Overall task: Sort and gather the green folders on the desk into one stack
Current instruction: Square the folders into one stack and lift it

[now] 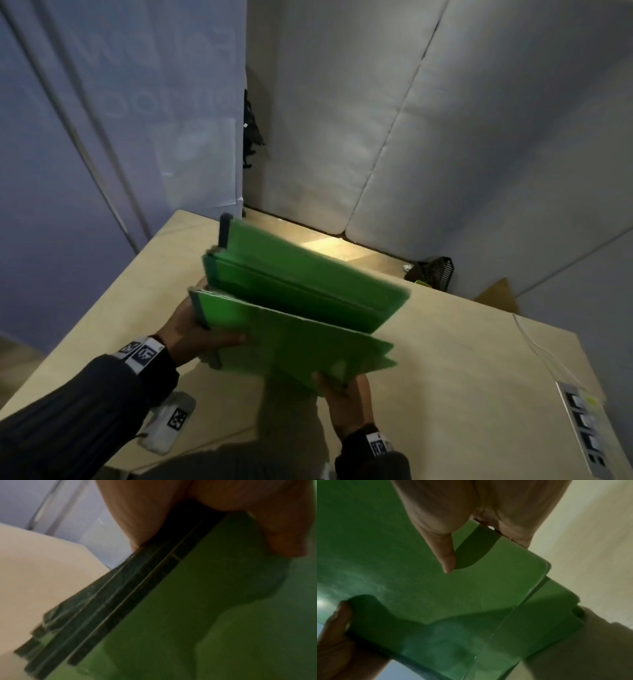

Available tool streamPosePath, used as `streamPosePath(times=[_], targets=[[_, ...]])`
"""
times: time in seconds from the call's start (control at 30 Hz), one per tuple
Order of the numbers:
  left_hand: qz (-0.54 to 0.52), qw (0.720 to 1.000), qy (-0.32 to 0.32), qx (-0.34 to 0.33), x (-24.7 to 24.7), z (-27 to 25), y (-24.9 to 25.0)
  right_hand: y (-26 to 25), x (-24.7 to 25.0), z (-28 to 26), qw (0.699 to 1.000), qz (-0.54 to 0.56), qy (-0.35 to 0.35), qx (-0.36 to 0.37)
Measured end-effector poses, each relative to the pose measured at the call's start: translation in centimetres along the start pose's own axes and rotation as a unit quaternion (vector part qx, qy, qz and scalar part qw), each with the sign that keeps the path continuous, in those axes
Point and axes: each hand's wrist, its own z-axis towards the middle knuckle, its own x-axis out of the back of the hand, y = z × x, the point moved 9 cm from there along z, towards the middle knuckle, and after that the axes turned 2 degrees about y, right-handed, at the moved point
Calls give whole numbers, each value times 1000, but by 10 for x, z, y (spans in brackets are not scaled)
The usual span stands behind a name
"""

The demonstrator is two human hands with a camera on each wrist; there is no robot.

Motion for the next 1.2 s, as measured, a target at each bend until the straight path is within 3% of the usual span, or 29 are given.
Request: streamPosePath(times=[0.13,0.23,0.37,0.47,0.67,0.9,1.2], targets=[[-43,998,3,-46,3,-9,15,-22,-11,-7,998,-7,-42,43],[-56,992,9,-109,6,-9,33,-42,-5,-6,997,31,-19,74],[-70,988,20,-134,8,-3,46,-79,-1,-3,987,104,-29,118],[-44,990,41,-126,9,-1,45,-109,-4,-3,981,129,-37,141],[-39,985,129,-107,11,3,37,-97,-4,0,985,138,34,102],[-71,988,107,-91,13,9,31,-103,0,8,985,105,26,131],[-174,984,41,-20,3,12,12,-75,-12,19,976,215,4,27]])
